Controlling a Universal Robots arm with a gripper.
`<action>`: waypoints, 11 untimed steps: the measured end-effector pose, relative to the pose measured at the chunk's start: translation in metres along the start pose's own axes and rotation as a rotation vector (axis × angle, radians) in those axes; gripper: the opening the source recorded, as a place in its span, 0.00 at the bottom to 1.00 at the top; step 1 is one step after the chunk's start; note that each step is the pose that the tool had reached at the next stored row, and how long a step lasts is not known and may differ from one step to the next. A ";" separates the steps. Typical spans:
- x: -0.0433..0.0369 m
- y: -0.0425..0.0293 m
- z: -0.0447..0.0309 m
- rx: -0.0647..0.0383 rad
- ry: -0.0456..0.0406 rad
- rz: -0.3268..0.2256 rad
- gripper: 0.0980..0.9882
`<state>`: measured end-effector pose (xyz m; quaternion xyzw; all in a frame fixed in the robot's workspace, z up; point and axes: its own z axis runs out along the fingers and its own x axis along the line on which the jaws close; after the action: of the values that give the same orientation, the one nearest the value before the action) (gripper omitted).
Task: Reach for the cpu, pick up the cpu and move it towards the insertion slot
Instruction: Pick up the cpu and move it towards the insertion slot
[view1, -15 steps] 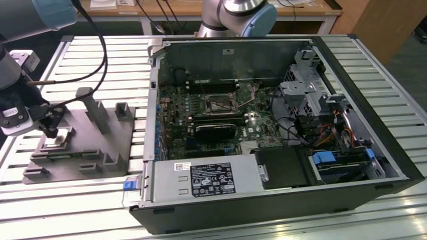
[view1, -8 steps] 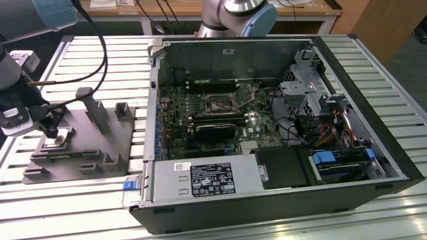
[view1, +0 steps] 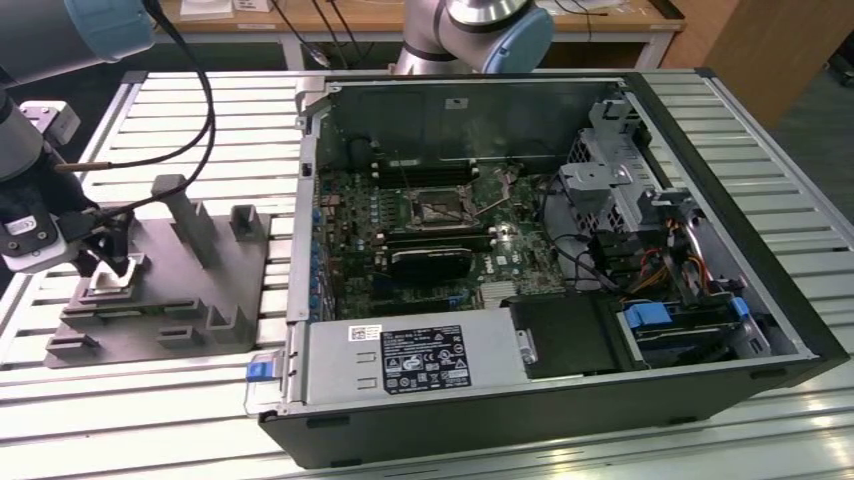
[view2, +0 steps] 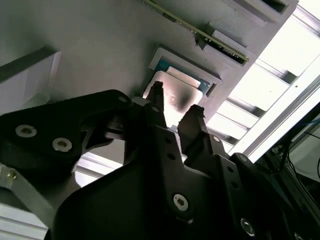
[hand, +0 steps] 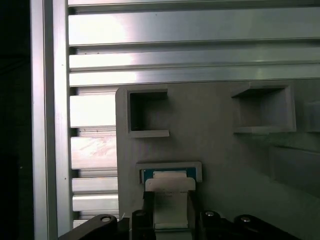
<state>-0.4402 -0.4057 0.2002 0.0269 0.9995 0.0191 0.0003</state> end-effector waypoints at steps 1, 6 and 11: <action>0.0000 0.0000 0.0000 0.000 0.0001 0.000 0.35; 0.0000 0.0000 0.0001 0.000 0.0000 0.000 0.55; 0.0000 -0.0002 0.0027 0.001 0.0000 0.000 0.55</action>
<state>-0.4403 -0.4058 0.1975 0.0268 0.9995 0.0188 0.0003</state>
